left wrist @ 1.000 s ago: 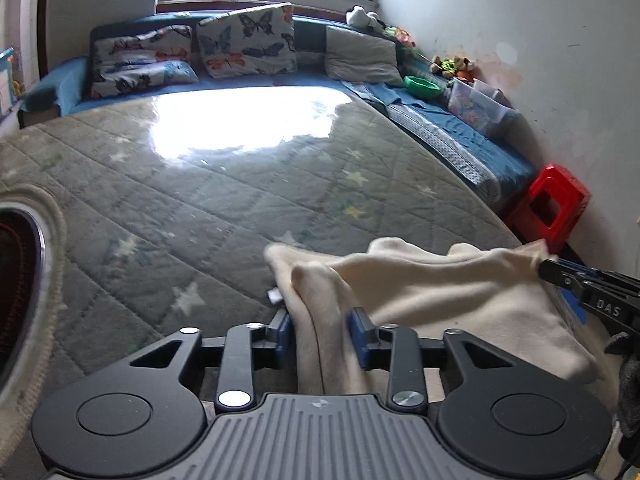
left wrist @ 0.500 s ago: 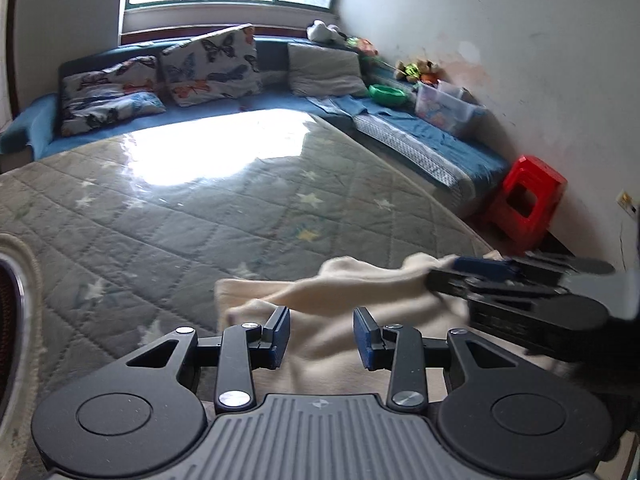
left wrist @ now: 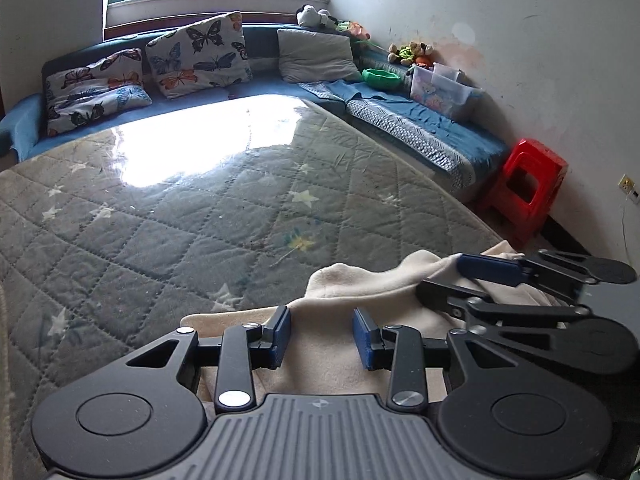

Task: Fold clothes
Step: 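Lower the sweatshirt onto the table with both grippers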

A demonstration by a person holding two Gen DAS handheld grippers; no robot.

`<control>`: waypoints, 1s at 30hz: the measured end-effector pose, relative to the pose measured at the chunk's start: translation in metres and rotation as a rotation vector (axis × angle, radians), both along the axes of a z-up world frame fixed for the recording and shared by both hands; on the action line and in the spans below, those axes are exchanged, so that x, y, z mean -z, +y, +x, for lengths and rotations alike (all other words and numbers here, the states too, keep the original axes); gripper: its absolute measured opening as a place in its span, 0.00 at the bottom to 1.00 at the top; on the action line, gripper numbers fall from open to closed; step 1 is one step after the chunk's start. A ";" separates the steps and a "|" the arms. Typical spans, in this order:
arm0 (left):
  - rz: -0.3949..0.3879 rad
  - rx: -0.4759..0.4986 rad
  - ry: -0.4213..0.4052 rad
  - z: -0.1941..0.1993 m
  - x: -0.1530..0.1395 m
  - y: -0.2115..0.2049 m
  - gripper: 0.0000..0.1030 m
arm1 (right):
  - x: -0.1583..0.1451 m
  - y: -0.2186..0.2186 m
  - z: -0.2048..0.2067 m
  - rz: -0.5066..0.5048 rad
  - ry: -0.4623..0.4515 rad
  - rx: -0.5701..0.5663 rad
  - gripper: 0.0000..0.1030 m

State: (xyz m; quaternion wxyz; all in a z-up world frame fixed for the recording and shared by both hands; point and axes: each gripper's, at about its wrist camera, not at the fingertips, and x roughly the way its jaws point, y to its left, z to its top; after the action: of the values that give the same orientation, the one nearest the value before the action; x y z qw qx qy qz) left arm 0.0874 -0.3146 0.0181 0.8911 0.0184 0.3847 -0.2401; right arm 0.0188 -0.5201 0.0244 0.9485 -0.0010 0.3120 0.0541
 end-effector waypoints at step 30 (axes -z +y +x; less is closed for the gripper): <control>0.021 0.018 -0.041 -0.042 -0.010 0.020 0.40 | -0.008 -0.022 -0.075 -0.004 0.040 -0.007 0.47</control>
State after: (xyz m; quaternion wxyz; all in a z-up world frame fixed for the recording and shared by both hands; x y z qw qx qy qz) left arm 0.0455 -0.2943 0.0276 0.8962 0.0363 0.3689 -0.2437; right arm -0.0563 -0.5421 0.0324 0.9419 -0.0029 0.3309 0.0571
